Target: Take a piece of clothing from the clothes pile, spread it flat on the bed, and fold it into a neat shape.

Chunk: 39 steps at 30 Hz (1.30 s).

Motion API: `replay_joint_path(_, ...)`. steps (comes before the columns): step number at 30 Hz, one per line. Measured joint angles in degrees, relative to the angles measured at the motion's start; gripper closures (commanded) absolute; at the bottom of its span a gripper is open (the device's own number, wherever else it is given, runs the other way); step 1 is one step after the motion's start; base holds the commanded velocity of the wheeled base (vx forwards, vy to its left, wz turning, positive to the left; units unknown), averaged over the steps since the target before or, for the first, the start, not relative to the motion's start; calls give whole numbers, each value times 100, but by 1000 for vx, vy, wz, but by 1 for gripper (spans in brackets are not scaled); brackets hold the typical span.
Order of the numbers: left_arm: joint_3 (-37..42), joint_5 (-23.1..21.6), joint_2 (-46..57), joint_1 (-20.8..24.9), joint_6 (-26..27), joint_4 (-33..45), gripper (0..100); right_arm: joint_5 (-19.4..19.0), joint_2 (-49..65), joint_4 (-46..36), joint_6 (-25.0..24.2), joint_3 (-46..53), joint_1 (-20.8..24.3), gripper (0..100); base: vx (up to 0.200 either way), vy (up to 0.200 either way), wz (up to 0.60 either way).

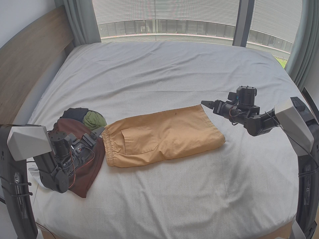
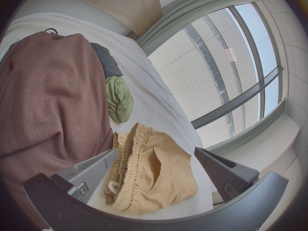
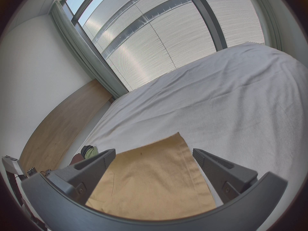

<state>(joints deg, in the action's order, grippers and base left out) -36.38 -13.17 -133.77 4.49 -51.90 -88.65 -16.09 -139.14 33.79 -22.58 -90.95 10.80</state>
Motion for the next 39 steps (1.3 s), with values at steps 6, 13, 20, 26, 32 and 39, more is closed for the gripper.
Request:
replay_joint_path(6, 347, -369, 297, 102, -9, -2, 0, -172, 483, 230, -28, 984, 6, 0, 0, 0, 0)
replay_joint_path(13, 785, -700, 736, 262, 39, -2, 0, -367, 1058, 1164, -167, 2317, 24, 0, 0, 0, 0)
replay_joint_path(20, 1072, -783, 996, 394, 728, 2, 0, -689, 1615, 1536, -350, 3415, 24, 0, 0, 0, 0)
replay_joint_path(26, 1253, -798, 1045, 438, 1224, 5, 0, -761, 1726, 2294, -451, 4018, -22, 0, 0, 0, 0)
replay_joint_path(32, 1334, -785, 1036, 446, 1462, 7, 0, -763, 1545, 2532, -523, 4228, -37, 0, 0, 0, 0)
replay_joint_path(39, 1347, -768, 887, 417, 1631, 0, 0, -744, 1246, 2541, -567, 4245, -33, 0, 0, 0, 0)
